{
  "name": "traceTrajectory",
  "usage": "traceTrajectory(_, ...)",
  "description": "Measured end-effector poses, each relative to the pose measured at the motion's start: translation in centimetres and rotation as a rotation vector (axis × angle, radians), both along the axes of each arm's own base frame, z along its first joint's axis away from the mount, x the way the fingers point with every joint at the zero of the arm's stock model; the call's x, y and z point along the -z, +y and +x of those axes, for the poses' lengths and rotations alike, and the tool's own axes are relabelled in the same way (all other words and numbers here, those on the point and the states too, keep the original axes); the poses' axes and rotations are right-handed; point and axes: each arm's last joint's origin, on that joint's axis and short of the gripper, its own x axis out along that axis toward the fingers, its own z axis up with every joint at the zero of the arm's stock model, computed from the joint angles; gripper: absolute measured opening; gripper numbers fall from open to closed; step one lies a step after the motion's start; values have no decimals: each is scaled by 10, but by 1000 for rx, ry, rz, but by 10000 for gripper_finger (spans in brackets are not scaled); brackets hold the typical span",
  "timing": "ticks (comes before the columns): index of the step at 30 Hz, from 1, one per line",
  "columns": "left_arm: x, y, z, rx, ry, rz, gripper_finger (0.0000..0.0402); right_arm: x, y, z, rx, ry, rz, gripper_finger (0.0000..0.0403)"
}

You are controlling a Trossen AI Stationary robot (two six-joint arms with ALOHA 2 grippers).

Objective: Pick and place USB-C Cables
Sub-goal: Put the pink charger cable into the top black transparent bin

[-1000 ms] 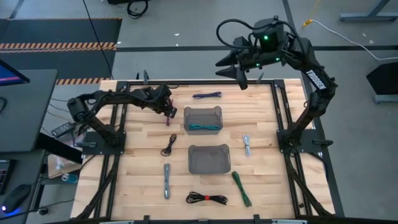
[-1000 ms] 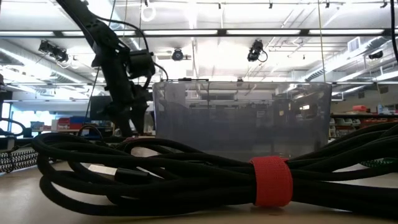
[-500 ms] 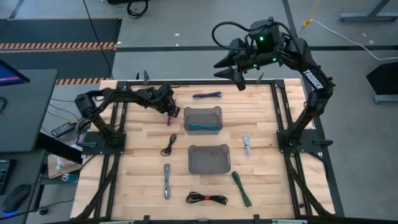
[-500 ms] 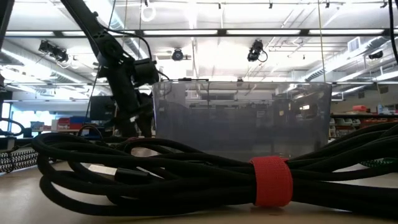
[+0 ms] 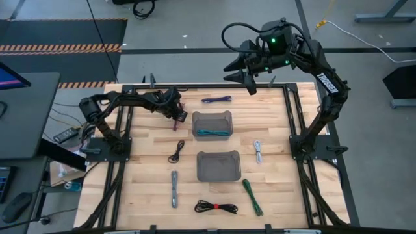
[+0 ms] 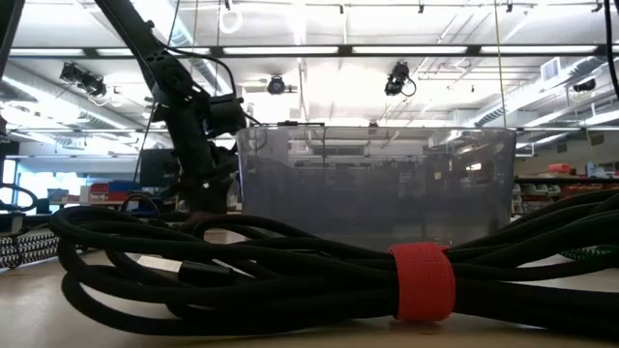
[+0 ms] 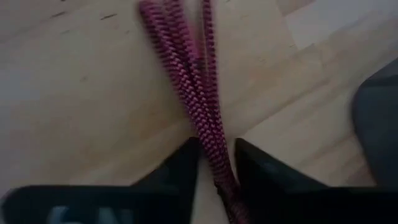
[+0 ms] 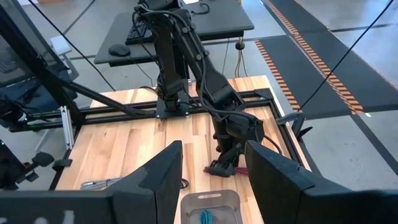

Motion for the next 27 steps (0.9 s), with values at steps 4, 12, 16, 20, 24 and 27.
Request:
traceTrajectory(4, 0, 0, 0, 24, 4, 4, 19, 0, 0, 0, 0, 0, 0, 181)
traceTrajectory(12, -10, -4, -2, 82, -18, -40, 19, 0, 0, 0, 1, 0, 2, 180)
traceTrajectory(16, -43, -7, -2, 144, -29, -20, 19, 0, 0, 0, 2, 0, 2, 180)
traceTrajectory(20, -83, -8, -5, 194, -3, 54, 19, 0, 0, 0, 9, 2, -1, 180)
traceTrajectory(24, -135, -11, -7, 237, -14, 170, 19, 0, -1, 0, 26, 5, -9, 180)
traceTrajectory(27, -169, -17, -7, 281, -47, 242, 19, 0, -1, -1, 34, 7, -12, 180)
